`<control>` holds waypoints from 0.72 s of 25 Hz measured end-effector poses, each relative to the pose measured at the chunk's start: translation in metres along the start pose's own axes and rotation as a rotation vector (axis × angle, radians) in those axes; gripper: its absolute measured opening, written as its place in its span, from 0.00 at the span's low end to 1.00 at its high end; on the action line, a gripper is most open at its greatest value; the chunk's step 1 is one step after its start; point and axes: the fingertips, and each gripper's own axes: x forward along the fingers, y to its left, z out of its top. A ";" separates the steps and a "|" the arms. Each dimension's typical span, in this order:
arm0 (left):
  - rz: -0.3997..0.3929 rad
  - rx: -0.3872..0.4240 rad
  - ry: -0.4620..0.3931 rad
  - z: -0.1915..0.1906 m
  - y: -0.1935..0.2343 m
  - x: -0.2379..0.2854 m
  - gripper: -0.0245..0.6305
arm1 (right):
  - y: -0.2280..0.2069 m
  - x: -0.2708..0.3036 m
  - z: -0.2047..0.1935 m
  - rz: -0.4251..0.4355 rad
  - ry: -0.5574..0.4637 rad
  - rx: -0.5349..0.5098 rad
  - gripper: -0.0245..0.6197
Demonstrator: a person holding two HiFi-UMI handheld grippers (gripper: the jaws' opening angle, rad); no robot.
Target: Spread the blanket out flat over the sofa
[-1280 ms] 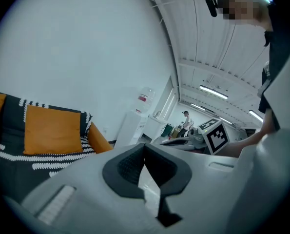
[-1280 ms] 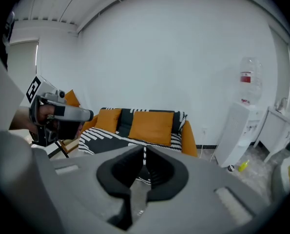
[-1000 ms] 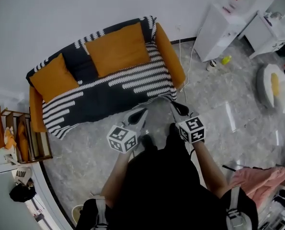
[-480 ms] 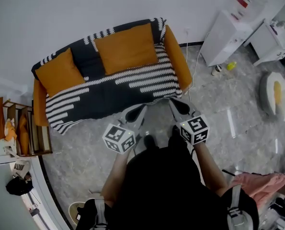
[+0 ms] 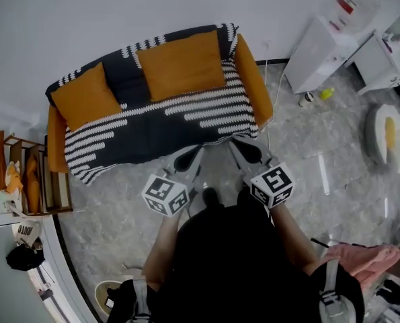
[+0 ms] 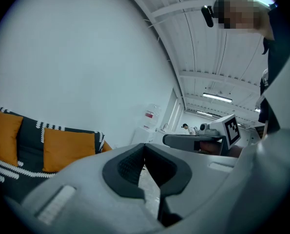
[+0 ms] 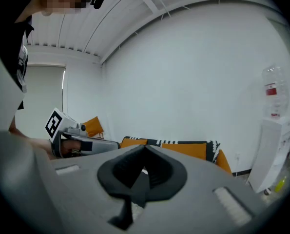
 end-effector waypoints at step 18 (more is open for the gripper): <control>-0.003 -0.002 -0.004 -0.001 0.001 -0.002 0.05 | 0.021 0.003 0.005 0.082 0.015 -0.068 0.04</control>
